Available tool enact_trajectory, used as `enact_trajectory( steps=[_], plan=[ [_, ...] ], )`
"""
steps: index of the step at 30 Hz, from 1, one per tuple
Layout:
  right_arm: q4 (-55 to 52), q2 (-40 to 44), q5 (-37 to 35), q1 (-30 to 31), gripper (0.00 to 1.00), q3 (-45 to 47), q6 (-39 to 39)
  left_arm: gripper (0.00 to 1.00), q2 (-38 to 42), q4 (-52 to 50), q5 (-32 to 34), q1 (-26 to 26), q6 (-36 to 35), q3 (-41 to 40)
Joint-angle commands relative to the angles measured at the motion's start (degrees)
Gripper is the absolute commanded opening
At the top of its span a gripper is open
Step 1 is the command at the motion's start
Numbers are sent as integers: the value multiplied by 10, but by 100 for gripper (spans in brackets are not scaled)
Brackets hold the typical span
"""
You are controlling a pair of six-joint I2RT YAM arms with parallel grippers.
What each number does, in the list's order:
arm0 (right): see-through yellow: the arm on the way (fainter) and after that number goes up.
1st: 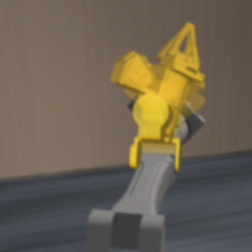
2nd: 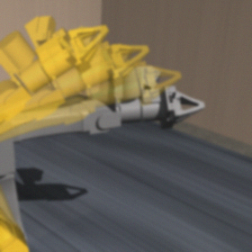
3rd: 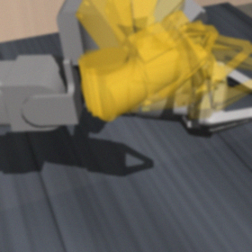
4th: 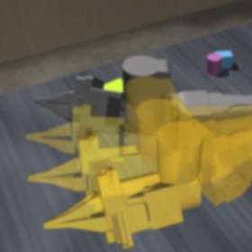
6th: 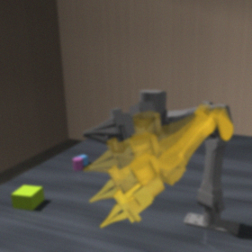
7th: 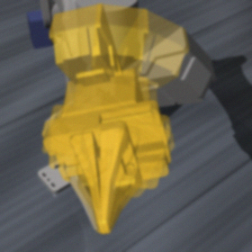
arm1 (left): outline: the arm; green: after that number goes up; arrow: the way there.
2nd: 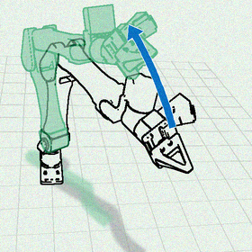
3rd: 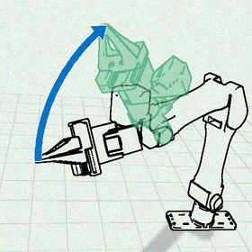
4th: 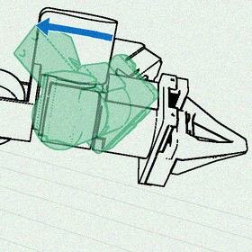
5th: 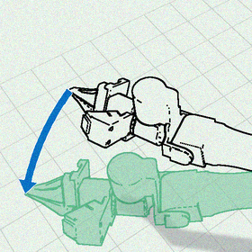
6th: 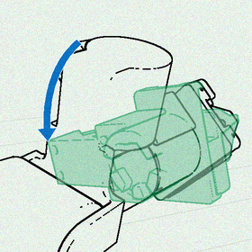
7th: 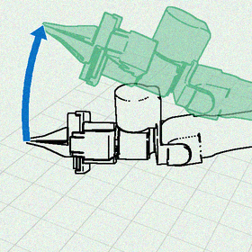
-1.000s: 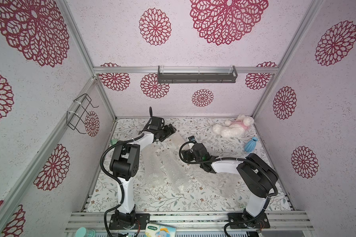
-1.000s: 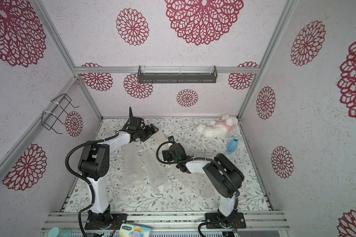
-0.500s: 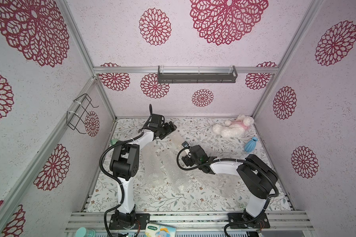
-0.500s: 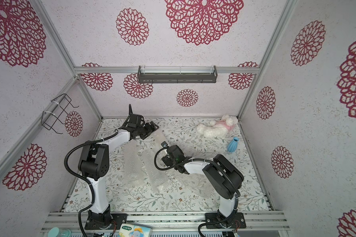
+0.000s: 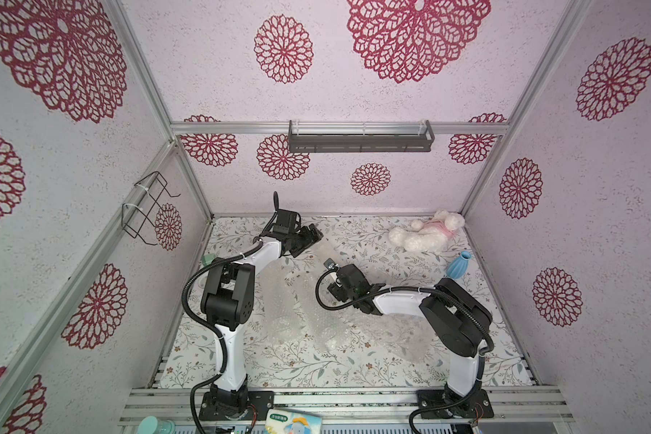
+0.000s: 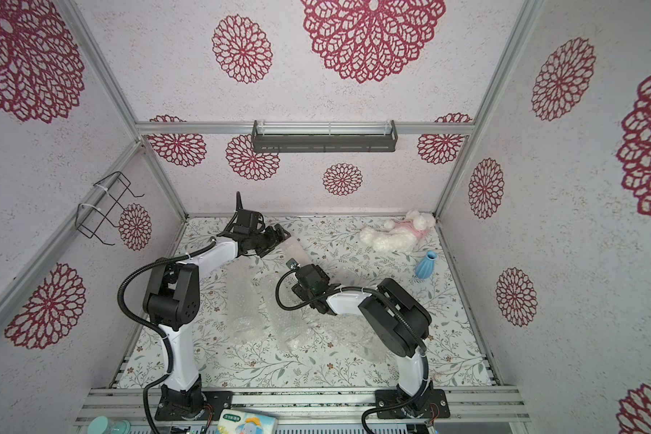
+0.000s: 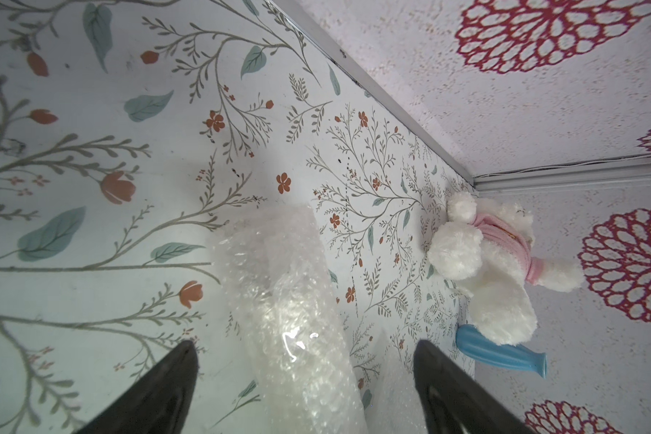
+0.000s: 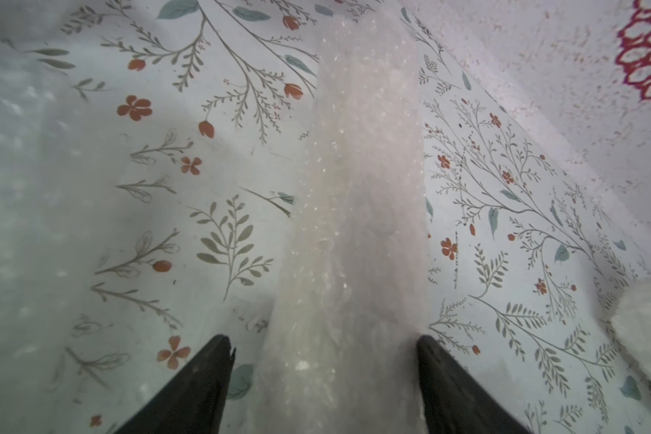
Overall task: Unwrap the vase from the bubble wrap
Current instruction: Unwrap the bubble wrap at the center of the board.
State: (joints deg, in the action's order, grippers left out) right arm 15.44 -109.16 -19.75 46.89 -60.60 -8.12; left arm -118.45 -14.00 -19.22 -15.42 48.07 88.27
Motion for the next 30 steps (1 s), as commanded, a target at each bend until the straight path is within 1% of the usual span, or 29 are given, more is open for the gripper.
enact_trajectory(
  steps=[1,3,5,9,12,14,16,18,21,24,30],
  plan=[
    [-17,3,20,-24,69,-13,54,92,8,-3,-1,2,-3,11],
    [-13,16,60,-44,63,-5,96,92,11,-2,0,3,-3,11],
    [0,29,116,-66,60,6,153,92,16,-2,1,2,-3,12],
    [51,41,222,-112,56,35,285,92,29,4,0,2,1,12],
    [126,35,285,-136,55,65,392,93,37,7,-2,2,3,12],
    [191,25,308,-144,54,87,467,93,39,10,-3,2,4,12],
    [245,13,321,-144,54,101,520,93,36,13,-3,1,7,11],
    [284,6,319,-144,53,114,568,93,31,18,-7,0,13,14],
    [320,7,305,-142,51,132,598,89,20,28,-18,-3,22,19],
    [312,12,292,-139,51,133,597,86,6,43,-27,-10,32,24],
    [306,12,300,-136,51,136,589,78,-42,44,-48,-25,33,70]
  ],
)
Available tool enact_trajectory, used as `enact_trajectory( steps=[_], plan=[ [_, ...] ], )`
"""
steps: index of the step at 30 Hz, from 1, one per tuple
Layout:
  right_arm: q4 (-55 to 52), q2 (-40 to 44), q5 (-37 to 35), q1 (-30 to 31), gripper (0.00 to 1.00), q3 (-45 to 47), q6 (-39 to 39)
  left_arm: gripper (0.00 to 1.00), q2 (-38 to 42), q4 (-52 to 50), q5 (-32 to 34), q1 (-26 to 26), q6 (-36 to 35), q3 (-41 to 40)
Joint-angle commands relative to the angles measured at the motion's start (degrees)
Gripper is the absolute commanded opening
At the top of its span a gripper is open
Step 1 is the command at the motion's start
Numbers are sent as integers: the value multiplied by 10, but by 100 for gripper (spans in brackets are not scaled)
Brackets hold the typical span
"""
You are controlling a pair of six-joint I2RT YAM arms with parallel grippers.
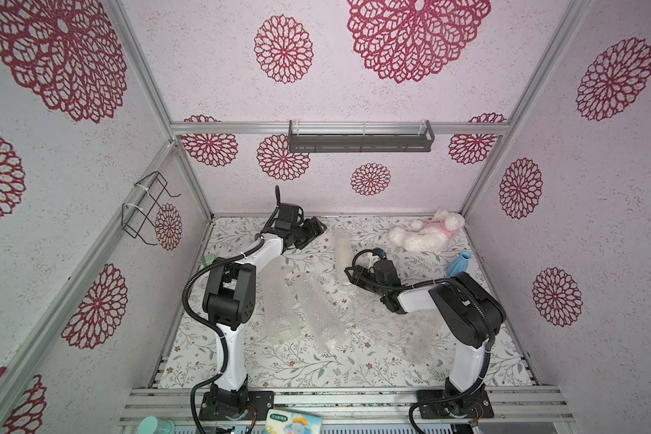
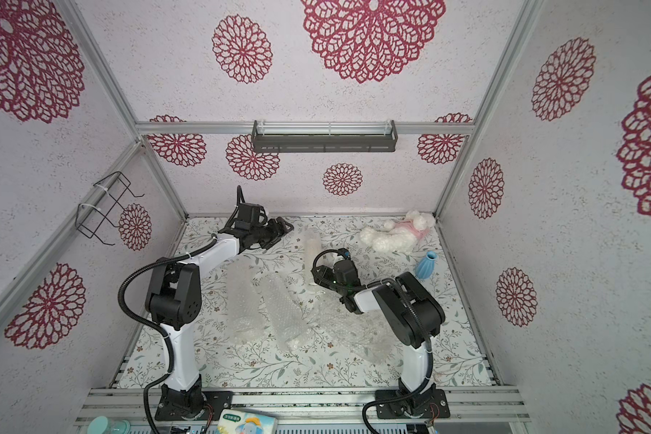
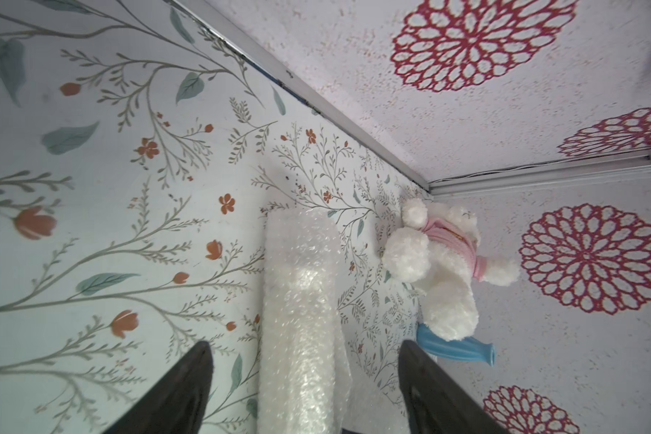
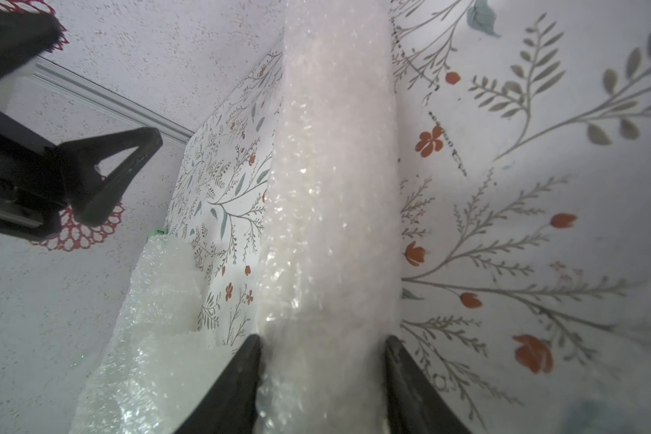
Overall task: Unwrap the vase from the bubble wrap
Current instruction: Unwrap the bubble wrap at the center of the board.
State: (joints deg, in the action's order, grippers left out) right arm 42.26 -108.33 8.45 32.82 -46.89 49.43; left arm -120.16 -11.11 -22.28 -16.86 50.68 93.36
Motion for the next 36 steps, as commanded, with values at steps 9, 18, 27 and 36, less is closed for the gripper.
enact_trajectory(
  steps=[9,18,27,36],
  plan=[
    [19,7,24,5,51,-8,-2,74,-79,-11,-28,-19,-18,57],
    [-1,13,18,5,51,-14,-19,56,-120,26,-52,-22,-5,70],
    [-8,14,16,7,51,-17,-25,43,-144,60,-64,-28,19,88],
    [-14,19,15,7,51,-17,-30,35,-145,40,-51,-32,12,87]
  ],
)
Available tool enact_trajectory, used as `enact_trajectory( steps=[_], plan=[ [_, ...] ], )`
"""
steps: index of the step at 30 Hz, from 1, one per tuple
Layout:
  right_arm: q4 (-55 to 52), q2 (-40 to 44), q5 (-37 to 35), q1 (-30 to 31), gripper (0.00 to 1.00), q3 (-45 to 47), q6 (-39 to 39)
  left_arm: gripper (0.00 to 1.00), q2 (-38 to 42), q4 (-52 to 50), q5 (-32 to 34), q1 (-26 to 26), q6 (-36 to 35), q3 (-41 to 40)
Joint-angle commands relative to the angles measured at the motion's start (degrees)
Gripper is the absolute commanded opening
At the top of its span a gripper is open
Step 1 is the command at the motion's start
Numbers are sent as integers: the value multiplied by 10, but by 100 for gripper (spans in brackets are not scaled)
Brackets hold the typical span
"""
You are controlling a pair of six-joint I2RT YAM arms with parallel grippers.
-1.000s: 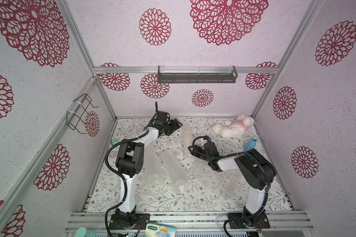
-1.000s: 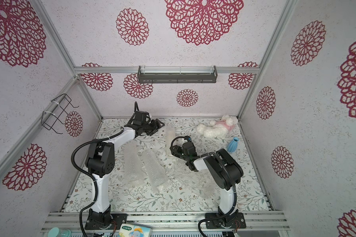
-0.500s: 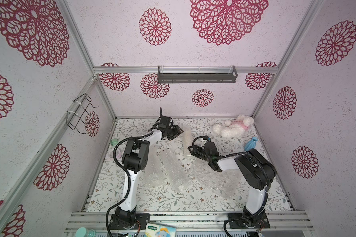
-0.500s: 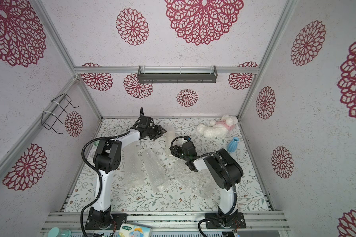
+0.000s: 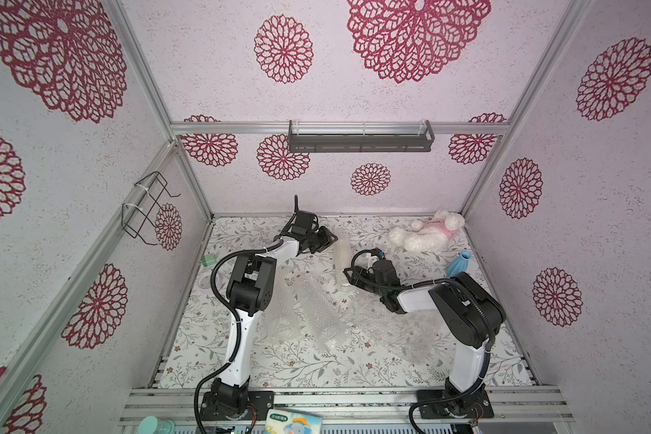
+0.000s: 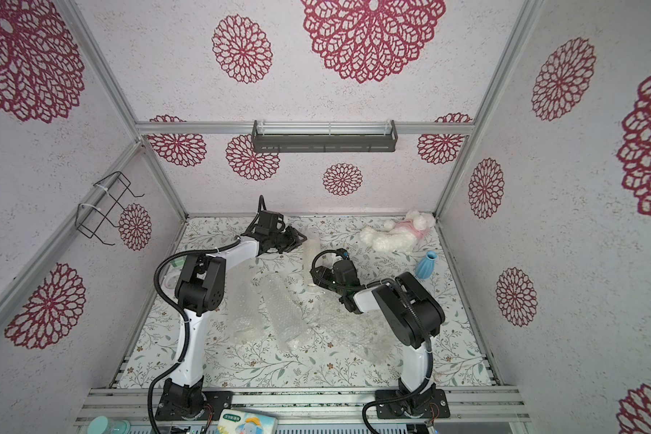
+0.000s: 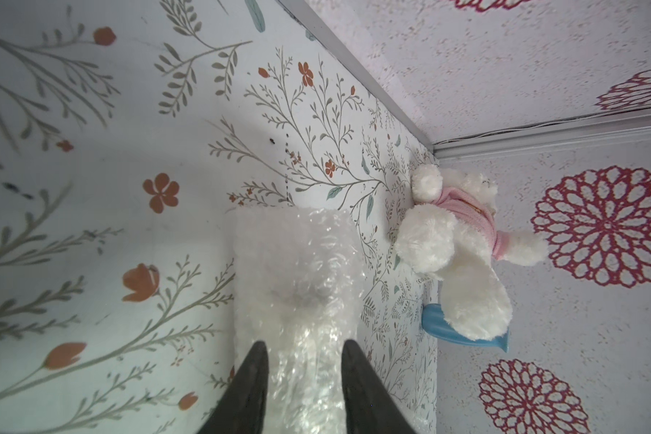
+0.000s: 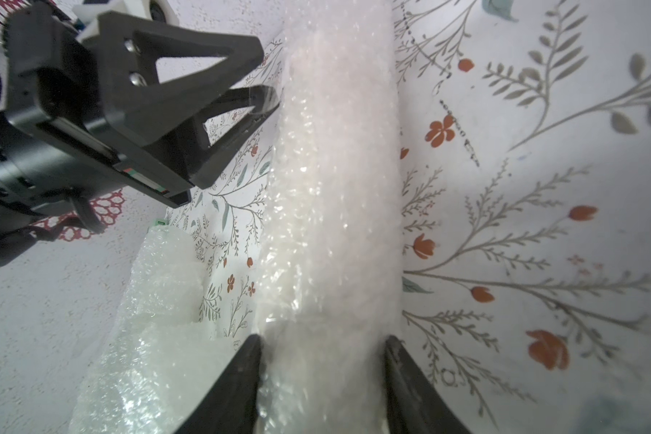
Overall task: Unwrap the vase from the bubble wrap
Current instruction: Unwrap the bubble wrap at the center of the board.
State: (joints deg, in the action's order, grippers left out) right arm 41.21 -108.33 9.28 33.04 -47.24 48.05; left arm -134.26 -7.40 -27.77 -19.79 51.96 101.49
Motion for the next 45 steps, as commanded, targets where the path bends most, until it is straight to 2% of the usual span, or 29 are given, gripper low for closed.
enact_trajectory(
  steps=[1,9,29,45],
  plan=[
    [-3,19,7,5,51,-13,-16,35,-4,3,4,-3,-1,6],
    [-12,22,1,5,51,-13,-25,0,-5,13,0,-6,8,14],
    [-69,26,-39,22,51,-29,-68,0,47,0,-3,-24,-2,36],
    [-64,30,-39,25,51,-23,-70,2,-18,-24,-18,-50,3,116]
  ],
)
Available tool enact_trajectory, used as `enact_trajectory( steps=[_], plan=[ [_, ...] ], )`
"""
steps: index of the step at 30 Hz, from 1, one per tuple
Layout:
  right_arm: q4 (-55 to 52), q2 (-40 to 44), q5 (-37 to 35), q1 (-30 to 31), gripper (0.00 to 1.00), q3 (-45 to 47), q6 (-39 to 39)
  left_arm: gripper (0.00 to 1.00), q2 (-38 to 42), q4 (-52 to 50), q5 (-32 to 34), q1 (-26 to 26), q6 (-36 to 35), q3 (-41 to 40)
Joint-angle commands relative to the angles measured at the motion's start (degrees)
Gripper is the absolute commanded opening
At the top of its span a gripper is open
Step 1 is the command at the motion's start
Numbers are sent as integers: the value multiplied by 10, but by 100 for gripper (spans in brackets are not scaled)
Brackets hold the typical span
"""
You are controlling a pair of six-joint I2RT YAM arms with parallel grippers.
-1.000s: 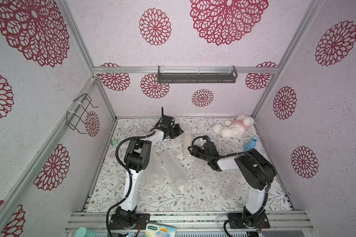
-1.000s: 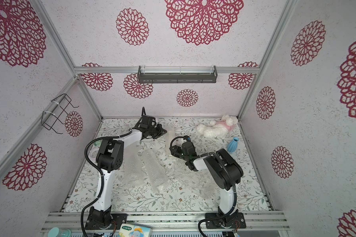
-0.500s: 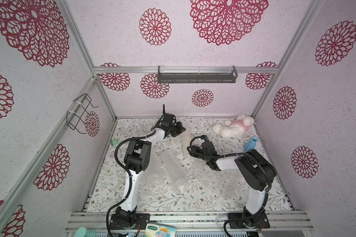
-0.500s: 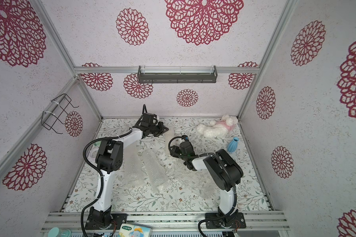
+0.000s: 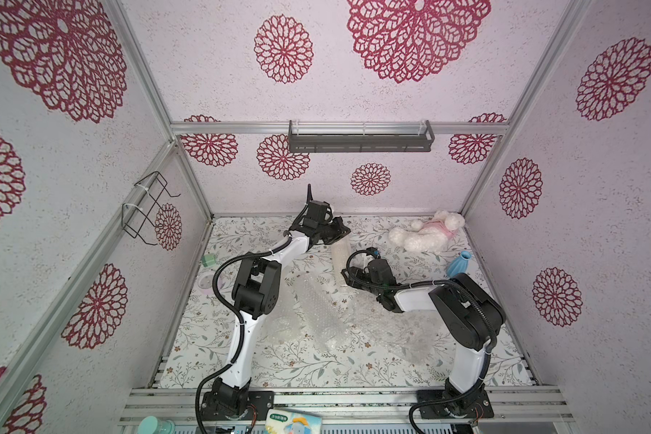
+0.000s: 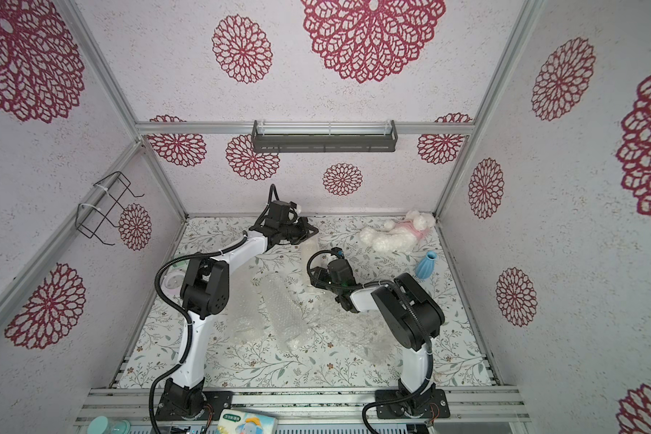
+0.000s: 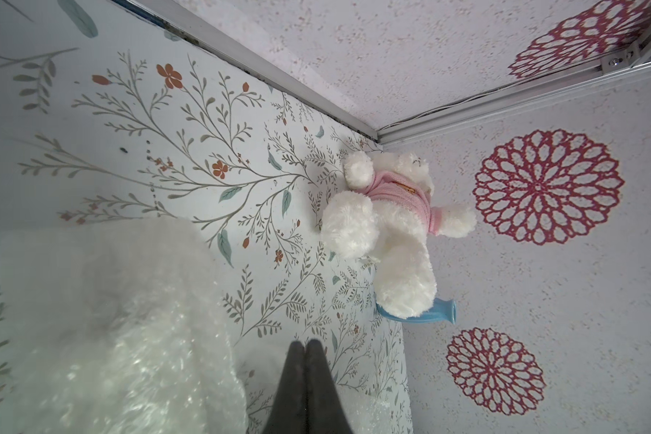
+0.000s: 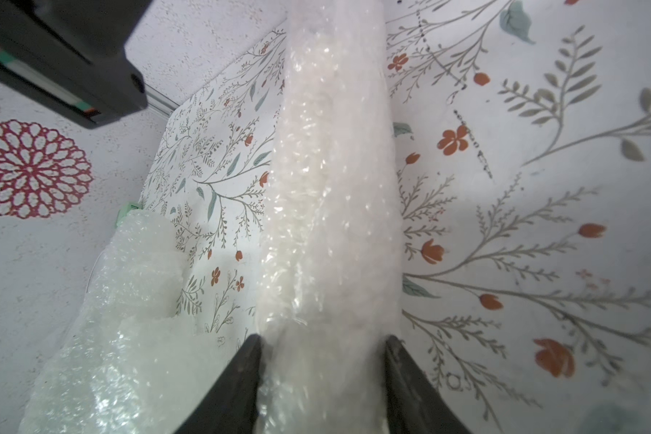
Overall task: Unwrap the vase from the bubble wrap
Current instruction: Unwrap the bubble wrap at the center of the board.
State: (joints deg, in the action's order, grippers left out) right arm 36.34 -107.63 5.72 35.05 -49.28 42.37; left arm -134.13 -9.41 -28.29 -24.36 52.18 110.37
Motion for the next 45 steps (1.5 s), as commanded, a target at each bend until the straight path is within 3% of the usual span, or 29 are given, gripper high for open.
enact_trajectory(
  steps=[1,4,8,11,22,26,36,45],
  plan=[
    [-14,25,-3,5,51,-1,-14,3,-24,-8,-14,-5,-1,35],
    [-6,31,-4,6,51,6,-17,13,-41,-18,-17,-10,-2,55],
    [2,45,-7,7,54,16,-22,39,-52,-31,-18,-15,-7,73],
    [11,56,-8,9,55,22,-28,53,-47,-42,-14,-17,-17,84],
    [28,85,-12,9,56,43,-35,69,-24,-126,10,-23,-57,166],
    [27,101,-12,9,57,48,-44,83,10,-171,54,-16,-95,159],
    [-35,155,-53,14,68,50,-127,87,178,-142,97,41,-105,-55],
    [-92,140,-114,71,69,29,-179,85,278,-80,61,81,-75,-227]
  ],
)
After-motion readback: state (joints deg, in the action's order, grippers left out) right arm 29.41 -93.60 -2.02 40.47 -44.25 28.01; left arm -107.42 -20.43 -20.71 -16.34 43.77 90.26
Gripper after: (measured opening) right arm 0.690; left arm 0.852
